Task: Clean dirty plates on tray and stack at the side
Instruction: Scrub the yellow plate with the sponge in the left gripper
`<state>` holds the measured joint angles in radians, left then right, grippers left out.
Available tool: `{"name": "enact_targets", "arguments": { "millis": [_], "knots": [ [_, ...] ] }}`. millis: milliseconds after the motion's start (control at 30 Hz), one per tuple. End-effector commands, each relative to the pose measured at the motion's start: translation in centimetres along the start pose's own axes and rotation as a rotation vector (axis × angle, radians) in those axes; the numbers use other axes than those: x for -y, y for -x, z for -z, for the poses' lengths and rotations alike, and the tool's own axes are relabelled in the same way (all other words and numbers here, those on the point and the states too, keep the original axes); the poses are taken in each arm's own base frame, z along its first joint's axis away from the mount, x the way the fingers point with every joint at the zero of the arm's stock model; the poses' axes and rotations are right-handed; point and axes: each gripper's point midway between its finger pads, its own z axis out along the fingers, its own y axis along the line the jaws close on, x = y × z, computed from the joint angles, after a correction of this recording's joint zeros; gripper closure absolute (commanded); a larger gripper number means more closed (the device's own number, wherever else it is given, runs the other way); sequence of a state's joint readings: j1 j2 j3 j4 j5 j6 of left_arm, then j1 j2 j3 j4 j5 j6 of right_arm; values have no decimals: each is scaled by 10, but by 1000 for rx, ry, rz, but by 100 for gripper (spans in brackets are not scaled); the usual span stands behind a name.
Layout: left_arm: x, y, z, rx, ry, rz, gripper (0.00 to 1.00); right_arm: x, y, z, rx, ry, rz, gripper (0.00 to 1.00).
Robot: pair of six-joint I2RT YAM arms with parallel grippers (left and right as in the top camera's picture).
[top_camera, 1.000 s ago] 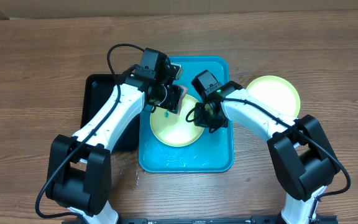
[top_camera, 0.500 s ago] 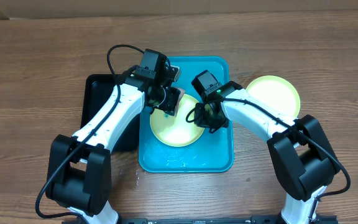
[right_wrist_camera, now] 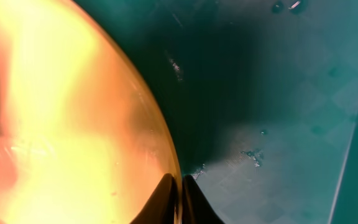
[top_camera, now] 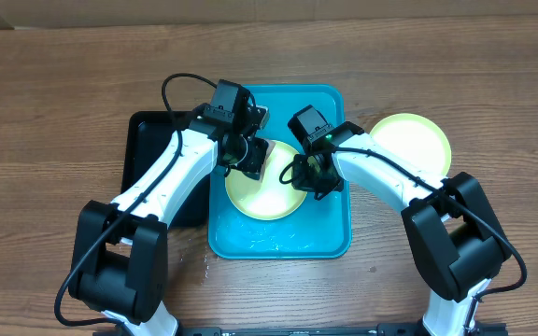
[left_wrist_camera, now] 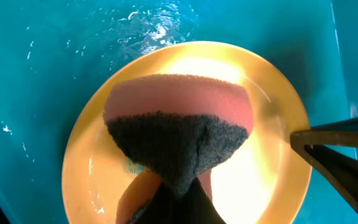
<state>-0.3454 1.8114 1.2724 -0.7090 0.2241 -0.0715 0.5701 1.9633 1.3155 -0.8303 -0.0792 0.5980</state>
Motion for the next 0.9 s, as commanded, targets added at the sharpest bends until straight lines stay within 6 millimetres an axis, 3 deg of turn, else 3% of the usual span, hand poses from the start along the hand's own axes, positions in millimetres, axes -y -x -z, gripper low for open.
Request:
{"name": "enact_targets", "arguments": {
  "millis": [0, 333, 367, 400, 467, 533, 867],
  "knots": [
    [-4, -1, -6, -8, 26, 32, 96, -3, -1, 6, 12, 12, 10, 96],
    [-4, -2, -6, -12, 25, 33, 96, -5, 5, 6, 37, 17, 13, 96],
    [-4, -3, -6, -12, 25, 33, 96, -5, 5, 6, 37, 17, 12, 91],
    [-4, -3, -6, -12, 25, 33, 96, -4, 4, 6, 35, 16, 11, 77],
    [-4, -3, -6, -13, 25, 34, 96, -4, 3, 6, 29, 14, 9, 68],
    [-4, -4, -5, -18, 26, 34, 96, -4, -1, 6, 12, 17, 7, 65],
    [-5, -8, -5, -34, 27, 38, 96, -5, -13, 7, -53, 39, -27, 71]
  ]
}}
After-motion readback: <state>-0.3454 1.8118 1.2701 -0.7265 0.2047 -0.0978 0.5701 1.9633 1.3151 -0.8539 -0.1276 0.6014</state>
